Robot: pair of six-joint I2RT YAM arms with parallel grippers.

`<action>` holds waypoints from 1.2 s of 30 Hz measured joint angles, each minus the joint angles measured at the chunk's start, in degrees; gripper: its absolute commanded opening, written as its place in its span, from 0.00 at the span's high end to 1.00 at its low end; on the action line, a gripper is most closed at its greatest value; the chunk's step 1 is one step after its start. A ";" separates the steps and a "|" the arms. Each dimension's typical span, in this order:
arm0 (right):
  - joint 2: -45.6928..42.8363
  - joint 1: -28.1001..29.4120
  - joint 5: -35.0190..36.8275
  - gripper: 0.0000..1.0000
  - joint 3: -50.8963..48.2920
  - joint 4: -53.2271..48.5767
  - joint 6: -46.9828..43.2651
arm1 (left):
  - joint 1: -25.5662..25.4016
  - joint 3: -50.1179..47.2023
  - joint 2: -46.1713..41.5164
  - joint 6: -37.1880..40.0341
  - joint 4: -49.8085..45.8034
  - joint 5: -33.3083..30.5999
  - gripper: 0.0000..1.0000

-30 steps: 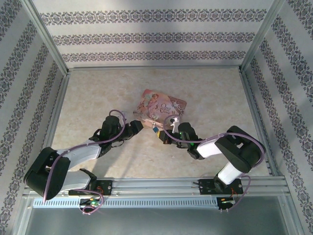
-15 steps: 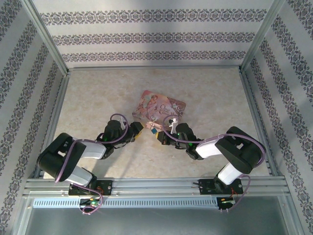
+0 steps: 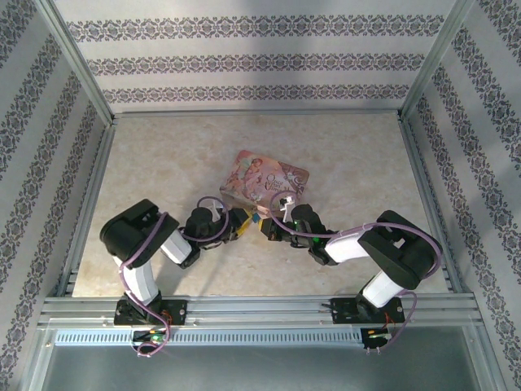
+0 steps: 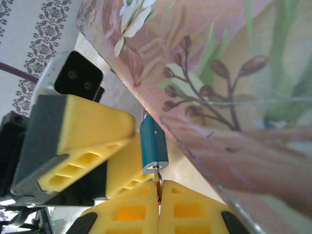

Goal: Unlock a padlock with a key

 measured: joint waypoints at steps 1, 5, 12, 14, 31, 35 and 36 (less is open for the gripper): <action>0.00 0.07 0.11 1.00 0.04 -0.33 0.00 | -0.46 0.11 1.29 -0.66 1.46 -0.55 0.58; 0.00 0.22 0.46 1.00 0.15 -0.79 -0.02 | -1.53 0.22 2.32 -1.97 4.39 -2.14 0.59; 0.00 0.35 0.42 1.00 0.39 -0.83 0.46 | -2.21 0.61 2.32 -3.19 5.70 -3.34 0.69; 0.00 0.37 0.42 1.00 0.44 -0.85 0.85 | -2.21 0.81 2.32 -3.37 5.75 -3.74 0.73; -0.02 0.68 0.63 1.00 0.96 -0.72 5.31 | -2.64 0.83 2.29 -3.67 6.32 -6.19 0.79; -0.26 0.70 0.63 1.00 1.01 -0.72 6.45 | -2.86 0.83 2.29 -3.69 6.49 -6.71 0.82; -0.35 0.70 0.63 1.00 1.01 -0.76 6.82 | -2.86 0.83 2.27 -3.69 6.51 -6.73 0.83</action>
